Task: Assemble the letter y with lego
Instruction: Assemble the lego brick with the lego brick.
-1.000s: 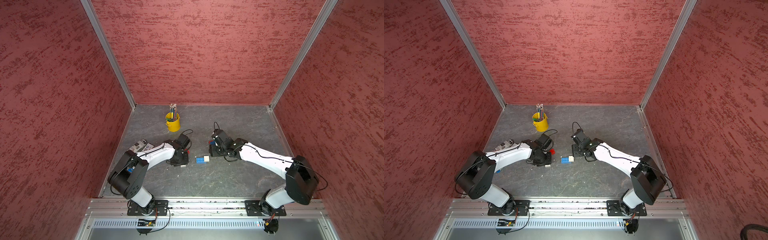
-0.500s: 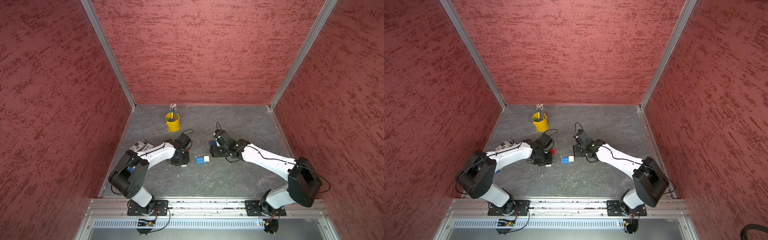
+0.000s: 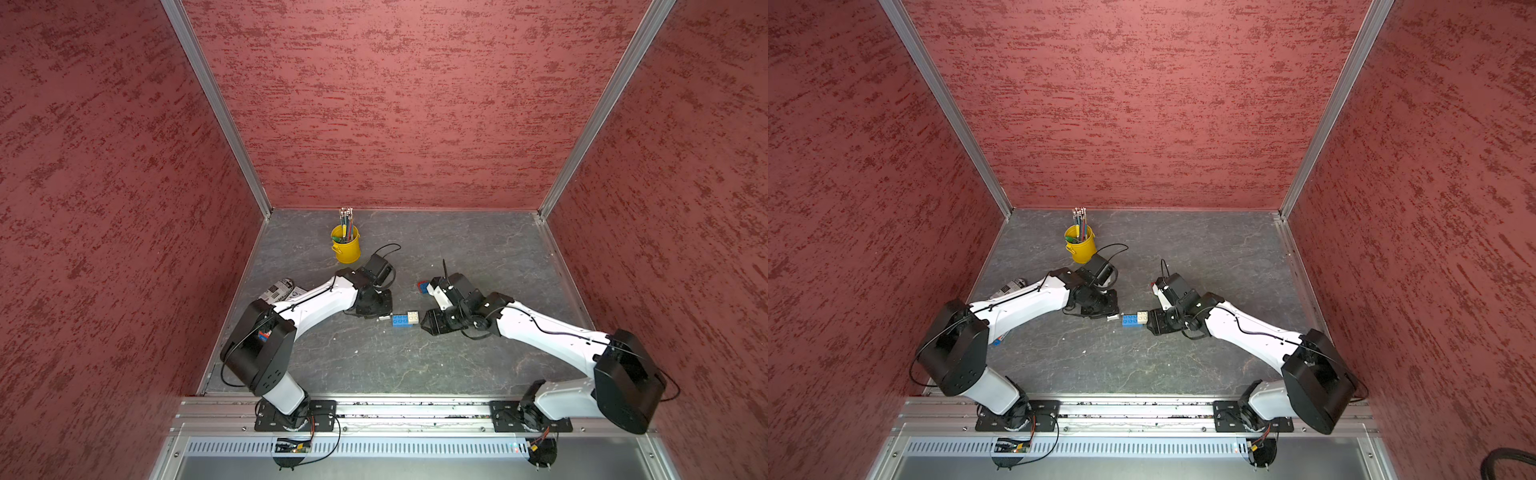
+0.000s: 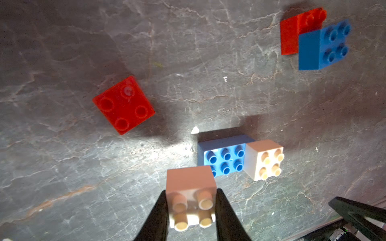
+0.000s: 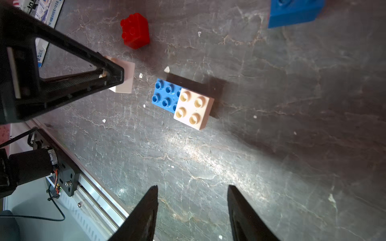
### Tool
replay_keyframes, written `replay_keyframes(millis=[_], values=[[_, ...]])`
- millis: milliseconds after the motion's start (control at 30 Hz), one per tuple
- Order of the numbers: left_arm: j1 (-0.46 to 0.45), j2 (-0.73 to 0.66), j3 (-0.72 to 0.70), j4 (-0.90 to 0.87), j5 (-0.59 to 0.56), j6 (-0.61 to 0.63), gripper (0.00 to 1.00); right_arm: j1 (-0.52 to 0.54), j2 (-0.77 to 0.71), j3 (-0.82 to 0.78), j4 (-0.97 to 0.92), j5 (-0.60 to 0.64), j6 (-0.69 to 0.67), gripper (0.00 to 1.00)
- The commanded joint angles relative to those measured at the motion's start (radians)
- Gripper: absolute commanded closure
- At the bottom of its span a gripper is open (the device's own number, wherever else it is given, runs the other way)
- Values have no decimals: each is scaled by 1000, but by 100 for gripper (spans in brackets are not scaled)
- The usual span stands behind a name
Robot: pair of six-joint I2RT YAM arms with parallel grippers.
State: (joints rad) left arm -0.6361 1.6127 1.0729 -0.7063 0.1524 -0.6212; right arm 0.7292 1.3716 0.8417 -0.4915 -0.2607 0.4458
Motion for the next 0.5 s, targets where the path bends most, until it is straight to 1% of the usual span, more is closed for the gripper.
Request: replay_keyframes(millis=[0,233,467], values=[[-20,44,37,7,17,-14,81,-5,-30,-7,5,-15,-25,44],[-49,102,74,-6,16,-24,83,-20,-36,-10,-13,1,-45,44],[-55,142,87,-31,-2,-25,85,-25,-34,3,-25,11,-57,44]])
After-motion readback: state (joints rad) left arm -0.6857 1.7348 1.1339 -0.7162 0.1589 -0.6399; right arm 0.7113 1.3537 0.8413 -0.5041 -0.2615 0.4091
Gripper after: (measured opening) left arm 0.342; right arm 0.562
